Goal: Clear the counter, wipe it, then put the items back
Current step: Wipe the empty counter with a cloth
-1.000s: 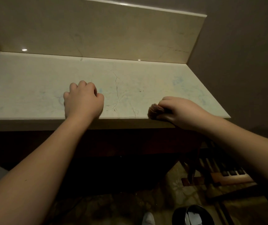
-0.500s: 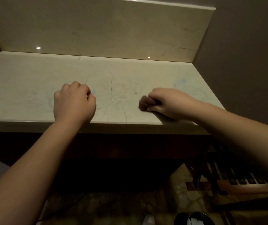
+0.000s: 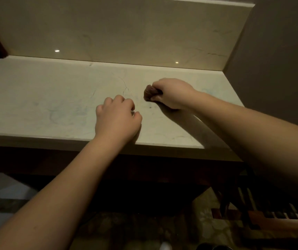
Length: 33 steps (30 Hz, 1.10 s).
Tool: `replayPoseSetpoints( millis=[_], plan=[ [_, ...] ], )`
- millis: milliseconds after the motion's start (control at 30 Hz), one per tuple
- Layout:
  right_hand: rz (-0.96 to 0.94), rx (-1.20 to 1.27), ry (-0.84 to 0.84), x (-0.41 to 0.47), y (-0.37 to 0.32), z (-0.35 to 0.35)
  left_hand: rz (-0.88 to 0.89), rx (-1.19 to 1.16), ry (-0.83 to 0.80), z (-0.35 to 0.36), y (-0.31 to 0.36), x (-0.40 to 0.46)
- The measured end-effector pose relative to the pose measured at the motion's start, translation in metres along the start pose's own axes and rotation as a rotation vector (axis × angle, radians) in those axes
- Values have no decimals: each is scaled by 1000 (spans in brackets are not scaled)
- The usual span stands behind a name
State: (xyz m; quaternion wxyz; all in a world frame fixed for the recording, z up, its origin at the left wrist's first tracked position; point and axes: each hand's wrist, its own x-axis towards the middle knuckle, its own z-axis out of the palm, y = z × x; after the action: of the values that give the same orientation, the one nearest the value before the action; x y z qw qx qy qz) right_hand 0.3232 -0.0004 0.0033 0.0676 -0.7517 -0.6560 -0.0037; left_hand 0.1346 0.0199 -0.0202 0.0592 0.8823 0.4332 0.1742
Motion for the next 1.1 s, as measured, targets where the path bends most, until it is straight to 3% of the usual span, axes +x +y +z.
replayPoseSetpoints(
  millis=[333, 533, 767, 900, 1100],
  plan=[
    [-177, 31, 3, -60, 7, -4, -10, -29, 33, 8, -2, -3],
    [-71, 42, -100, -18, 3, -12, -9, -36, 52, 10, -3, -4],
    [155, 212, -50, 58, 33, -8, -19, -49, 60, 10, -3, -3],
    [45, 160, -27, 39, 31, -6, -25, -64, 60, 9, -3, -4],
    [-58, 196, -150, 3, 32, -11, -35, -67, 65, 10, -3, -4]
  ],
)
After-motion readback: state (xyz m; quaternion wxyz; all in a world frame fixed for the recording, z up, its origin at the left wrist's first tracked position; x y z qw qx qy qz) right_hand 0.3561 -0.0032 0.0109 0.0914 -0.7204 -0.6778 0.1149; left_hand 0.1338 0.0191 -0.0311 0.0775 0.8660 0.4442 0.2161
